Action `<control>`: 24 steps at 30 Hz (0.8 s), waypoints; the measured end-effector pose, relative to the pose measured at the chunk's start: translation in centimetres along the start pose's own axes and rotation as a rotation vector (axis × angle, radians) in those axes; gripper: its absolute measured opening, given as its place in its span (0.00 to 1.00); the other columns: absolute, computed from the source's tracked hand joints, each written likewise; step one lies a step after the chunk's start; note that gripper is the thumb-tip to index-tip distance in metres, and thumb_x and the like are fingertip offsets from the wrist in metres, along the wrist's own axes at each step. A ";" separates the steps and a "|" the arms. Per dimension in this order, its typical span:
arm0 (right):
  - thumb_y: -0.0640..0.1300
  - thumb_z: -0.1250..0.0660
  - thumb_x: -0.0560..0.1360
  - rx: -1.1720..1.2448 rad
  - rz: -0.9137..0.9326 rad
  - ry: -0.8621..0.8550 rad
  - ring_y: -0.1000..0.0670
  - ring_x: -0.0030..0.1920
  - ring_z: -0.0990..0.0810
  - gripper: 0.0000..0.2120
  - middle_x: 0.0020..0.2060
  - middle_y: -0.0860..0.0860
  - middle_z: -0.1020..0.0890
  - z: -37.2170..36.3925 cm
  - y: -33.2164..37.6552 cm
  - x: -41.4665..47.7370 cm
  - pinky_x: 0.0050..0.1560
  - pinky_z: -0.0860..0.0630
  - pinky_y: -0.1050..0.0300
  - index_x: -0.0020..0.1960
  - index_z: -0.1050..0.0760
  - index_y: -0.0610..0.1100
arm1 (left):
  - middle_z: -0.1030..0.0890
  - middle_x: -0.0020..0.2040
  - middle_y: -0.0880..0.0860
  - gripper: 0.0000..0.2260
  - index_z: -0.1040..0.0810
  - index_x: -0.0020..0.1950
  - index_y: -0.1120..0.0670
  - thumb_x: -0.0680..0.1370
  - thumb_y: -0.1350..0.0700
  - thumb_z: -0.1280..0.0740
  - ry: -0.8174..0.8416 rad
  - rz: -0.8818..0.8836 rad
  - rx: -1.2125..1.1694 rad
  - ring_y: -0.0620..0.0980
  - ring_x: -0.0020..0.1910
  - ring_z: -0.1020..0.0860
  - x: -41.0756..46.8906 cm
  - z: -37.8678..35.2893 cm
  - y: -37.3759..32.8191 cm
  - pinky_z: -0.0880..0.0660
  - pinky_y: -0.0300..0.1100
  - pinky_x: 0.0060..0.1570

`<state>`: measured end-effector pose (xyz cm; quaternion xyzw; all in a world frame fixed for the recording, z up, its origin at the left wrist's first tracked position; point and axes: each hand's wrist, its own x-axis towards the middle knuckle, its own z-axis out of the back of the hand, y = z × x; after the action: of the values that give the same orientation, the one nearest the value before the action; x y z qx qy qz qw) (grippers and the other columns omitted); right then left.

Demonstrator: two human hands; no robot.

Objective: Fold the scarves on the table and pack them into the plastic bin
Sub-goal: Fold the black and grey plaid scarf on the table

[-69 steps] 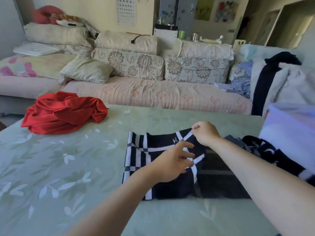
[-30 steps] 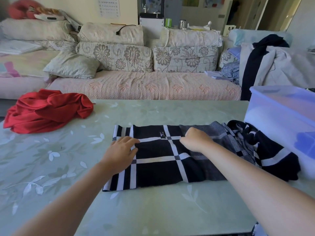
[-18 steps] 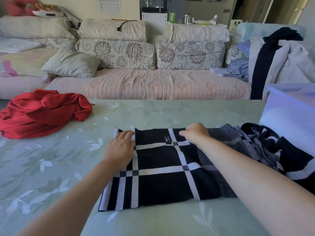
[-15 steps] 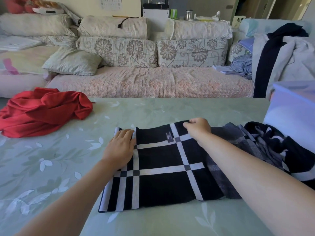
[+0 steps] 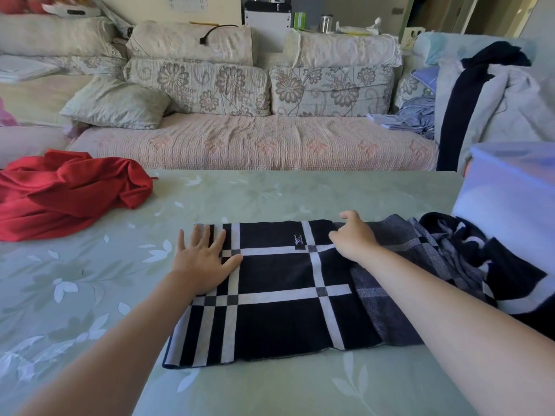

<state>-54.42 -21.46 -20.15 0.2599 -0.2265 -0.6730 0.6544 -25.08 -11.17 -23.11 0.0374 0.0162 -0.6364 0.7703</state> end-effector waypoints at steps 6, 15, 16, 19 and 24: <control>0.42 0.36 0.76 -0.023 -0.012 0.087 0.47 0.53 0.25 0.28 0.62 0.46 0.27 1.2 -0.1 -4.5 0.41 0.31 0.57 0.74 0.40 0.46 | 0.42 0.79 0.52 0.24 0.43 0.79 0.51 0.83 0.47 0.48 -0.259 -0.219 -0.021 0.52 0.78 0.47 -2.8 0.2 -4.2 0.54 0.54 0.77; 0.41 0.34 0.76 0.000 -0.174 0.127 0.47 0.49 0.23 0.37 0.59 0.44 0.24 2.1 -1.3 -11.3 0.34 0.32 0.58 0.78 0.51 0.43 | 0.41 0.79 0.49 0.36 0.42 0.78 0.46 0.74 0.34 0.61 -0.205 -0.265 -0.152 0.52 0.77 0.43 -8.0 -1.2 -7.1 0.46 0.53 0.75; 0.42 0.33 0.76 -0.012 -0.170 0.145 0.46 0.51 0.23 0.39 0.60 0.44 0.25 2.1 -1.5 -11.9 0.35 0.31 0.58 0.78 0.53 0.43 | 0.42 0.79 0.49 0.36 0.44 0.79 0.45 0.73 0.33 0.61 -0.187 -0.262 -0.158 0.52 0.78 0.45 -8.4 -1.3 -7.0 0.47 0.53 0.76; 0.41 0.31 0.75 -0.033 -0.119 0.177 0.45 0.52 0.23 0.40 0.60 0.44 0.25 2.4 -2.2 -13.0 0.39 0.29 0.57 0.78 0.52 0.45 | 0.50 0.80 0.47 0.37 0.51 0.79 0.40 0.72 0.29 0.62 -0.104 -0.259 -0.168 0.50 0.79 0.54 -9.5 -1.5 -6.7 0.54 0.55 0.77; 0.37 0.29 0.73 -0.101 -0.064 0.162 0.45 0.52 0.22 0.39 0.60 0.44 0.24 3.9 -3.2 -13.5 0.41 0.26 0.57 0.76 0.46 0.49 | 0.58 0.80 0.45 0.42 0.57 0.79 0.36 0.67 0.22 0.63 -0.002 -0.263 -0.129 0.50 0.79 0.62 -10.3 -1.3 -6.2 0.63 0.57 0.76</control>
<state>-59.31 -7.97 -18.54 0.2873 -0.1303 -0.6807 0.6611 -33.05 -2.12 -23.86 -0.0150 0.0610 -0.7294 0.6812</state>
